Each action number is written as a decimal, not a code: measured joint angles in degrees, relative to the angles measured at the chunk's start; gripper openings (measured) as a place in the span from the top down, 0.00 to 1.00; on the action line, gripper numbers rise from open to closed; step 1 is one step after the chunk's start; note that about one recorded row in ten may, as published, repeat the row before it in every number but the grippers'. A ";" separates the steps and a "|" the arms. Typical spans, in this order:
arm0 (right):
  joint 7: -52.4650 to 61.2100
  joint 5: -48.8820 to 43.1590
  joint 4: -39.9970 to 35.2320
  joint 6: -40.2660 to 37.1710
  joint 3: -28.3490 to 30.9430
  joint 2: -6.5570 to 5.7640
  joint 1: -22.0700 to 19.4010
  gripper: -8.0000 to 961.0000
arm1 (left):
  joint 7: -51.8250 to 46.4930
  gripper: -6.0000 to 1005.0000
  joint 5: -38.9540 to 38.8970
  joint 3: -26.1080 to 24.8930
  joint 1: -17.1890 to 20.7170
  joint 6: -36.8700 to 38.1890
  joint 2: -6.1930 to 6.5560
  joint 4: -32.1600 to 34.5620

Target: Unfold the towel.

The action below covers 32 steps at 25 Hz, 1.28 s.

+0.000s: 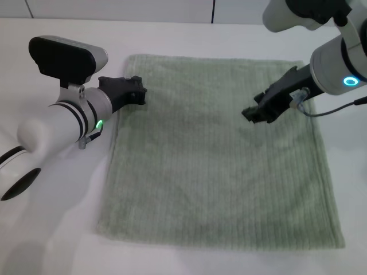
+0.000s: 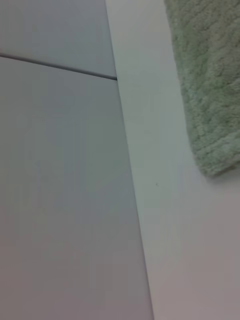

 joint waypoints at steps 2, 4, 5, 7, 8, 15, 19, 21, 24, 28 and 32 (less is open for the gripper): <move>-0.53 -0.66 1.08 -2.60 -0.34 0.00 -1.32 0.63 | 0.00 1.00 0.00 0.00 0.00 0.00 0.01 0.05; -0.77 -0.86 1.48 -3.61 -0.40 0.00 -1.80 0.63 | 0.00 1.00 0.00 0.00 0.06 0.00 0.05 0.42; -1.01 -0.94 1.92 -4.71 -0.40 0.00 -2.32 0.63 | 0.00 1.00 0.00 0.00 0.12 0.00 0.06 0.52; -2.04 -1.19 3.76 -8.78 -0.43 -0.03 -4.48 0.63 | 0.00 1.00 0.00 0.00 0.20 0.00 0.08 0.56; -2.04 -1.19 3.76 -8.78 -0.43 -0.03 -4.48 0.63 | 0.00 1.00 0.00 0.00 0.20 0.00 0.08 0.56; -3.29 -3.97 7.52 -20.63 -3.20 0.03 -10.33 0.63 | 0.00 1.00 0.00 -0.26 0.75 0.00 0.21 1.69; -3.36 -5.81 7.42 -28.24 -4.76 0.07 -13.10 0.63 | 0.00 1.00 0.00 -1.33 1.50 0.00 0.33 2.96; -3.37 -6.24 6.79 -32.99 -5.35 0.09 -14.68 0.63 | 0.04 1.00 0.00 -3.23 2.98 0.19 0.42 4.86; -3.38 -7.52 5.91 -39.44 -6.60 0.10 -17.05 0.63 | 1.41 1.00 -0.01 -5.96 4.85 0.44 0.51 7.30; -3.43 -8.32 3.71 -48.00 -8.25 0.29 -19.66 0.63 | 4.08 1.00 -0.01 -8.92 7.46 0.58 0.53 10.98; -3.51 -9.00 -0.03 -61.08 -9.96 0.64 -23.20 0.63 | 5.53 1.00 0.00 -12.43 10.53 3.20 0.48 14.37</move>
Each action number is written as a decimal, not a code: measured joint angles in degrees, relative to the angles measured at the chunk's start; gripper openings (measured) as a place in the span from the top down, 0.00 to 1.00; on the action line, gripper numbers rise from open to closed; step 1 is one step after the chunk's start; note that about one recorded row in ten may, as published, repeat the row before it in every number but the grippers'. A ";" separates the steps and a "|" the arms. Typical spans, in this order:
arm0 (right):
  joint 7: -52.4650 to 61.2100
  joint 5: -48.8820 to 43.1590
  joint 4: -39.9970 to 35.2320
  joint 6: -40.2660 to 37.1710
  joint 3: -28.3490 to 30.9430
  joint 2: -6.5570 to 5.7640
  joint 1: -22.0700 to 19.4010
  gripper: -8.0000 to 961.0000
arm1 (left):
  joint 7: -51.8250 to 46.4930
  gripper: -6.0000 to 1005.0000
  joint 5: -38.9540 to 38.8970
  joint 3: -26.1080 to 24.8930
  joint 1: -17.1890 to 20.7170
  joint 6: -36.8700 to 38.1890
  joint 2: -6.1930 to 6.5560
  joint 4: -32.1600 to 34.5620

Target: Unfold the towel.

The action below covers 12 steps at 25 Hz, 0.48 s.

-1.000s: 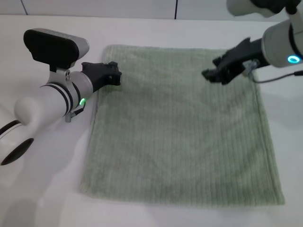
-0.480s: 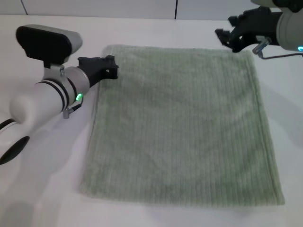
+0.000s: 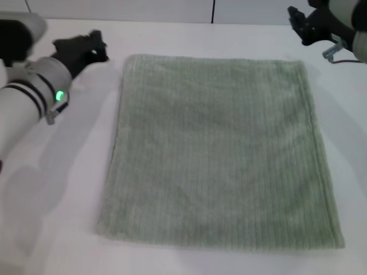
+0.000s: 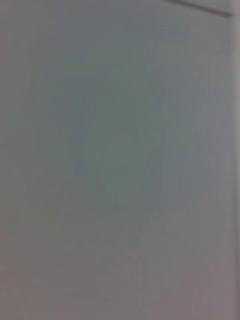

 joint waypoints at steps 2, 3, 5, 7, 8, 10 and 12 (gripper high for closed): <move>-0.01 -0.08 -1.11 -3.21 -0.61 0.05 -0.69 0.63 | -0.02 1.00 0.00 -1.57 1.26 2.78 -0.01 0.35; -0.01 -0.10 -2.43 -6.52 -1.25 0.07 -1.23 0.63 | -0.09 1.00 -0.01 -2.34 1.93 4.63 -0.01 0.45; 0.00 -0.11 -4.98 -12.01 -2.18 0.11 -1.92 0.63 | -0.44 1.00 -0.28 -4.37 3.84 11.28 -0.07 0.20; 0.49 0.09 -8.54 -18.67 -3.21 0.13 -2.39 0.63 | -0.54 1.00 -0.40 -5.07 4.55 13.92 -0.11 -0.13; 0.94 0.28 -10.41 -22.73 -3.76 0.14 -2.62 0.63 | -0.59 1.00 -0.44 -5.79 5.13 16.59 -0.16 -0.63; 2.13 0.41 -15.63 -33.41 -5.33 0.16 -3.51 0.63 | -0.71 1.00 -0.47 -7.60 6.54 24.63 -0.23 -2.51; 2.52 0.46 -17.22 -36.96 -5.80 0.16 -3.78 0.63 | -0.76 0.99 -0.47 -8.20 6.91 27.08 -0.23 -3.25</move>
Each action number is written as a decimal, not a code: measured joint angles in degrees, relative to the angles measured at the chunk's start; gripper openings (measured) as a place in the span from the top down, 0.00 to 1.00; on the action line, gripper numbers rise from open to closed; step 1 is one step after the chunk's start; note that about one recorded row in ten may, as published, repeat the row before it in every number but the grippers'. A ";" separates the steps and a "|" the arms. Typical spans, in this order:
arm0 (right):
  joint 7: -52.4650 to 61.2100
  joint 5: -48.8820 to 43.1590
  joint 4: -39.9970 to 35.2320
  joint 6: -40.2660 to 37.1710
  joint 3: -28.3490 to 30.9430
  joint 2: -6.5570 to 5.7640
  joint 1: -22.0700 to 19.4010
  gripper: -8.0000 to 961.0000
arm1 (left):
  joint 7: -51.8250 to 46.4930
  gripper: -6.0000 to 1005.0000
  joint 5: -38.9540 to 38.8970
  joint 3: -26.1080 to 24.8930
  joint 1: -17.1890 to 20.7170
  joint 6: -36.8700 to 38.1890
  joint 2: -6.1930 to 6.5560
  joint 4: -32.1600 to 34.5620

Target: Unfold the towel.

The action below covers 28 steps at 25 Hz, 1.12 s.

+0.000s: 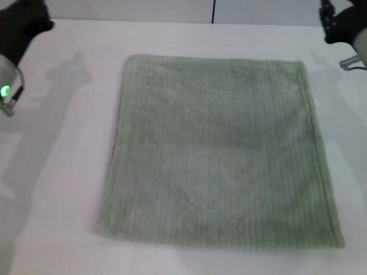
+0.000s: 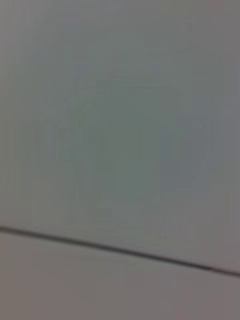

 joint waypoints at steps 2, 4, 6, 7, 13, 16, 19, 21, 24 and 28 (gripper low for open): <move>1.36 0.07 -3.94 -7.39 -1.24 0.00 -0.52 0.63 | -0.10 0.98 -0.01 -1.11 0.48 3.82 0.00 -1.48; 3.15 0.23 -8.09 -14.22 -2.23 0.00 -0.89 0.63 | -0.16 0.97 -0.02 -2.04 0.71 7.17 0.00 -3.02; 5.22 1.27 -12.02 -21.55 -2.98 0.02 -1.09 0.63 | -0.19 0.96 -0.06 -2.75 0.72 10.36 0.00 -4.89; 6.10 2.59 -14.32 -25.25 -3.52 0.02 -1.06 0.63 | -0.19 0.96 -0.06 -2.75 0.72 10.36 0.00 -4.89; 11.24 11.77 -27.73 -42.10 -6.94 -0.36 1.52 0.63 | -1.30 0.93 -0.15 -4.70 0.06 14.97 0.16 -8.50; 12.64 11.93 -32.25 -43.51 -6.70 -0.37 2.93 0.62 | -1.73 0.92 -0.15 -6.11 -0.91 17.54 0.18 -10.96; 16.50 11.96 -35.26 -45.65 -6.24 -0.43 3.77 0.60 | -2.66 0.91 -0.16 -8.48 -3.05 19.24 0.18 -14.98; 20.48 11.98 -39.12 -49.36 -6.20 -0.49 5.02 0.59 | -2.82 0.90 -0.06 -9.34 -4.08 19.24 0.21 -16.38; 24.69 12.07 -44.78 -54.40 -5.67 -0.50 6.99 0.56 | -2.52 0.81 0.13 -10.65 -5.60 18.96 0.22 -18.24; 26.46 12.55 -48.03 -58.24 -3.59 -0.46 8.32 0.45 | -2.44 0.64 0.00 -14.00 -7.25 19.21 0.12 -20.95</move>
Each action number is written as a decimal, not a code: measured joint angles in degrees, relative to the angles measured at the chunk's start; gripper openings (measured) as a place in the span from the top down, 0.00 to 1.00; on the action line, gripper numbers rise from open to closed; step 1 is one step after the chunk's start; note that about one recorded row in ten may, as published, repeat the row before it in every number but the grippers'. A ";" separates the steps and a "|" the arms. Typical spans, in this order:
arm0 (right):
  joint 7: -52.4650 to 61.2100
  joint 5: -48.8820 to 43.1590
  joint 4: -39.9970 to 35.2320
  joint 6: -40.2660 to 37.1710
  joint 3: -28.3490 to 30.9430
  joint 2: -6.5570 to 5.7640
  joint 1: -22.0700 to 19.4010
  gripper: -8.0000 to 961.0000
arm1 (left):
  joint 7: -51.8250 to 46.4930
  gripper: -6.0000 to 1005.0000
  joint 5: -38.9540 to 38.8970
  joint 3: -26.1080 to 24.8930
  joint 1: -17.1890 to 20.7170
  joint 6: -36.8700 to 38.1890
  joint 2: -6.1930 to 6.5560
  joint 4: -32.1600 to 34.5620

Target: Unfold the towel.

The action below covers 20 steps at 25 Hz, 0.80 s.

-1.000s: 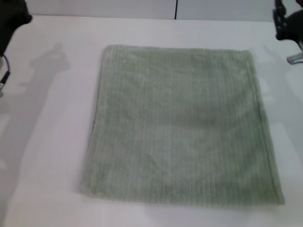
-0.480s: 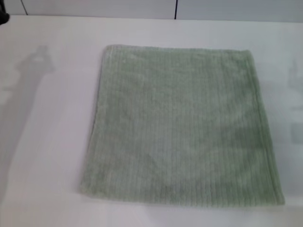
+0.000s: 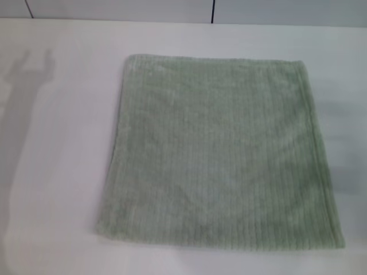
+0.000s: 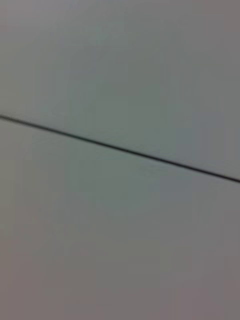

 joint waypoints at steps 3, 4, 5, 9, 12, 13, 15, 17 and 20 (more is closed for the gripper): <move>-0.10 0.10 -1.10 -1.04 0.69 -0.02 0.80 0.38 | 0.02 0.52 -0.01 -1.12 -0.92 0.11 0.03 -1.53; -0.25 0.14 -1.44 -1.20 0.86 -0.04 1.05 0.35 | 0.04 0.49 0.00 -1.24 -1.04 0.12 0.04 -1.69; -0.37 0.15 -2.01 -1.38 1.00 -0.04 1.39 0.35 | 0.07 0.45 0.01 -1.39 -1.16 0.13 0.06 -1.86; -0.38 0.55 -5.08 -1.90 1.41 0.12 3.52 0.35 | 1.54 0.30 0.00 -2.04 -1.22 0.17 -0.03 -1.99; -0.38 2.22 -5.78 -1.92 1.79 0.27 4.53 0.35 | 3.02 0.23 -0.04 -2.31 -1.39 0.22 -0.24 -2.60; -0.38 2.22 -5.78 -1.92 1.79 0.27 4.53 0.35 | 3.00 0.21 -0.10 -2.33 -1.43 0.26 -0.25 -2.91; -0.24 2.42 -5.71 -1.94 1.79 0.24 4.57 0.35 | 3.00 0.17 -0.11 -2.34 -1.27 0.35 -0.27 -2.92; -0.08 2.47 -5.77 -1.97 1.83 0.17 4.61 0.35 | 2.98 0.15 -0.12 -2.35 -1.14 0.40 -0.28 -2.93; -0.09 2.52 -5.65 -1.99 1.86 0.19 4.67 0.35 | 2.30 0.15 -0.15 -2.24 -0.91 0.47 -0.38 -3.01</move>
